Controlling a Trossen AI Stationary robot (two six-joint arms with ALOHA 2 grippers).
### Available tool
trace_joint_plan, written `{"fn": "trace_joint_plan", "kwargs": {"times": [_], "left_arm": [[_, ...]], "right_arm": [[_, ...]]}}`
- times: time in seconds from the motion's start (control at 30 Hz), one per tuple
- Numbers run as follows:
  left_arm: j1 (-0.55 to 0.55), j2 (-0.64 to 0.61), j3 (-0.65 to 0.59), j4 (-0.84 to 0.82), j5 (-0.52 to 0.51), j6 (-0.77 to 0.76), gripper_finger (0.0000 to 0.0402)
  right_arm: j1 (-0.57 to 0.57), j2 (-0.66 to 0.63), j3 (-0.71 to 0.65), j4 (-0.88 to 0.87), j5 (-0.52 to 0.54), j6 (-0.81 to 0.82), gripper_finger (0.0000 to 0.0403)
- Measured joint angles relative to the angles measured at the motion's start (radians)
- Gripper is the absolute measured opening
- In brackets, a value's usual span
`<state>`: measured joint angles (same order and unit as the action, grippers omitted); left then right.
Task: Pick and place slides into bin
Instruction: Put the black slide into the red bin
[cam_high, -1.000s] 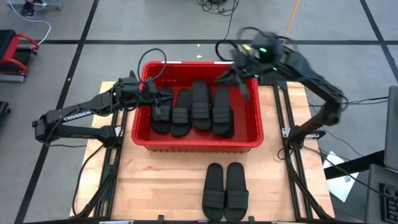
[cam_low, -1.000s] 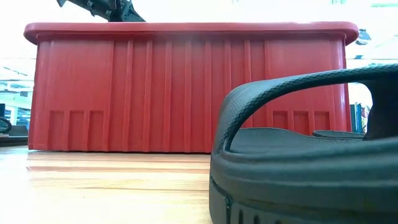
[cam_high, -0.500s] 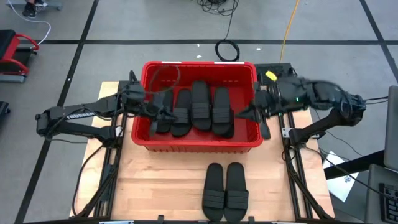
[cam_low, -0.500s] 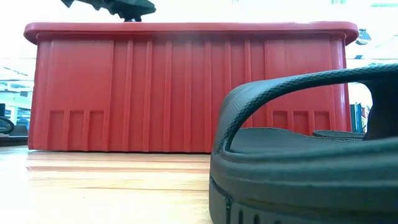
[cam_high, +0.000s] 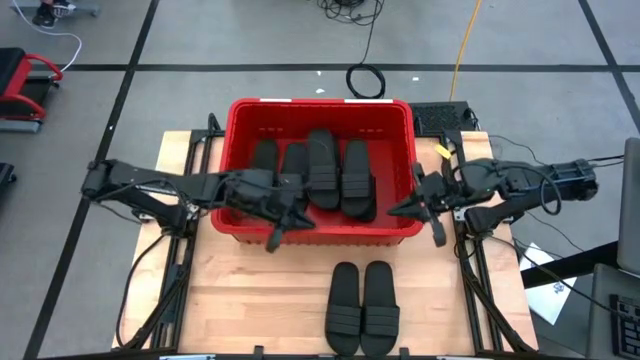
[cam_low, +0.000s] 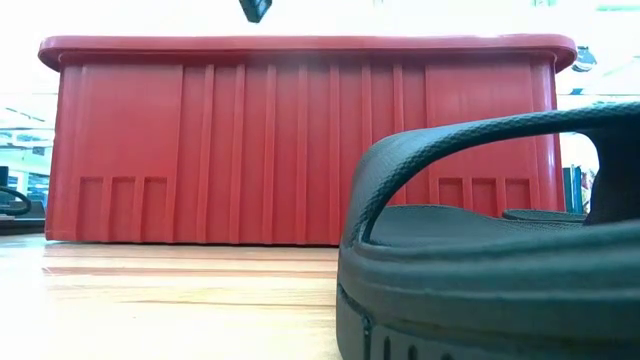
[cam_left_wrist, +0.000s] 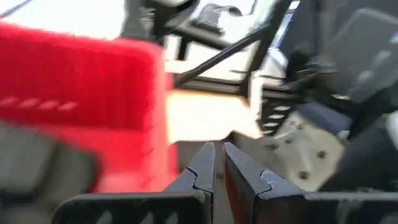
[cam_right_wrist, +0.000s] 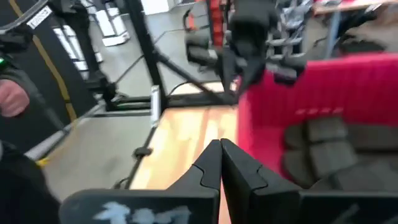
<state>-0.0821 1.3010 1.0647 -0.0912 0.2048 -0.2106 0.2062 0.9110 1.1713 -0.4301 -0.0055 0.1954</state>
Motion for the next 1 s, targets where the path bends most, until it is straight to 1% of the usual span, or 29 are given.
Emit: {"fn": "trace_joint_plan", "kwargs": {"times": [0.1, 0.23, 0.33, 0.43, 0.5, 0.6, 0.67, 0.77, 0.87, 0.93, 1.0], "left_arm": [[-0.056, 0.105, 0.153, -0.006, 0.003, -0.002, 0.0026], [-0.094, 0.281, 0.406, -0.082, 0.003, -0.039, 0.0026], [-0.098, 0.412, 0.572, -0.200, 0.004, -0.094, 0.0026], [-0.090, 0.513, 0.675, -0.299, 0.021, -0.137, 0.0026], [-0.090, 0.565, 0.708, -0.324, 0.066, -0.139, 0.0026], [-0.115, 0.623, 0.712, -0.343, 0.153, -0.131, 0.0026], [-0.134, 0.658, 0.712, -0.352, 0.170, -0.125, 0.0026], [-0.158, 0.693, 0.712, -0.360, 0.173, -0.105, 0.0026], [-0.179, 0.710, 0.712, -0.359, 0.171, -0.053, 0.0026], [-0.198, 0.714, 0.712, -0.376, 0.135, 0.000, 0.0026], [-0.212, 0.722, 0.712, -0.377, 0.072, 0.028, 0.0026]], "right_arm": [[0.019, -0.058, -0.055, 0.005, -0.047, 0.026, 0.0000], [0.039, -0.124, -0.090, -0.001, -0.050, 0.002, 0.0000], [0.037, -0.169, -0.100, -0.007, -0.047, -0.032, 0.0000], [0.037, -0.201, -0.109, -0.016, -0.047, -0.059, 0.0000], [0.038, -0.217, -0.113, -0.016, -0.045, -0.056, 0.0000], [0.038, -0.235, -0.118, -0.016, -0.044, -0.041, 0.0000], [0.038, -0.245, -0.123, -0.015, -0.044, -0.028, 0.0000], [0.038, -0.255, -0.135, -0.015, -0.044, -0.015, 0.0000], [0.038, -0.256, -0.146, -0.004, -0.044, 0.047, 0.0000], [0.038, -0.255, -0.146, 0.009, -0.044, 0.081, 0.0000], [0.038, -0.255, -0.146, 0.022, -0.044, 0.094, 0.0000]]}}
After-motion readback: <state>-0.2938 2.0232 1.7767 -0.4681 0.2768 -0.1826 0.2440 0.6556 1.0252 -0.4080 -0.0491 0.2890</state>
